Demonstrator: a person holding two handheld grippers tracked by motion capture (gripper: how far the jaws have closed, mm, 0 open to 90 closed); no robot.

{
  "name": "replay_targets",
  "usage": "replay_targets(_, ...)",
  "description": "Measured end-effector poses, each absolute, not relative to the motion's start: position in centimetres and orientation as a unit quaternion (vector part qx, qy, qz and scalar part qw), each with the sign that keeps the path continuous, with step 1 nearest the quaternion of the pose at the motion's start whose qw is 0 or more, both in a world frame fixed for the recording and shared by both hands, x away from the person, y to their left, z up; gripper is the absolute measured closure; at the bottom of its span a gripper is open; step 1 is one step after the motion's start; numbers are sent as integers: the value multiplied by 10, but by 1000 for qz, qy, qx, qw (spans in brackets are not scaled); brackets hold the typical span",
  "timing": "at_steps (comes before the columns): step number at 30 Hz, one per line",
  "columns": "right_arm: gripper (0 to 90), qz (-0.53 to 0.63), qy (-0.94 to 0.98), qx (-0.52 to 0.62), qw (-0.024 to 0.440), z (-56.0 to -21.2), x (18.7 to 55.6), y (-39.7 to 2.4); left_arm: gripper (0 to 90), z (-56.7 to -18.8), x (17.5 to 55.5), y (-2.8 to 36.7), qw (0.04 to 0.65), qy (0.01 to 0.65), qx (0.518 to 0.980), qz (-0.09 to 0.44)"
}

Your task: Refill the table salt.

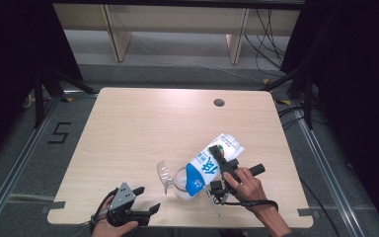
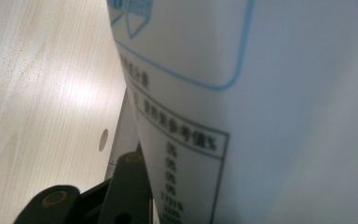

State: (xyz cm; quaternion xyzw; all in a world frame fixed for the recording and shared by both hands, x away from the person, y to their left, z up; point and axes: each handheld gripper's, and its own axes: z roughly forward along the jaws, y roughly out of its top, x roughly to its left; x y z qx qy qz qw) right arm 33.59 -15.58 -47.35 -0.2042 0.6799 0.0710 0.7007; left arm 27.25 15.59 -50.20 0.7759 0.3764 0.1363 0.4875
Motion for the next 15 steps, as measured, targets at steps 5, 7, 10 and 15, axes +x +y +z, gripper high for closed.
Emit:
replay_targets(5, 661, 65, 685, -199, 697, -474, 335, -156, 209, -502, 273, 156, 488, 374, 777, 134)
replay_targets(7, 663, 65, 685, -199, 698, -474, 335, -156, 209, -502, 273, 156, 488, 374, 777, 135)
replay_targets(10, 663, 68, 679, -206, 701, -474, 336, -156, 209, -502, 273, 156, 487, 376, 777, 135)
replay_targets(15, 668, 61, 685, -201, 698, -473, 335, -156, 209, -502, 273, 156, 488, 376, 776, 135)
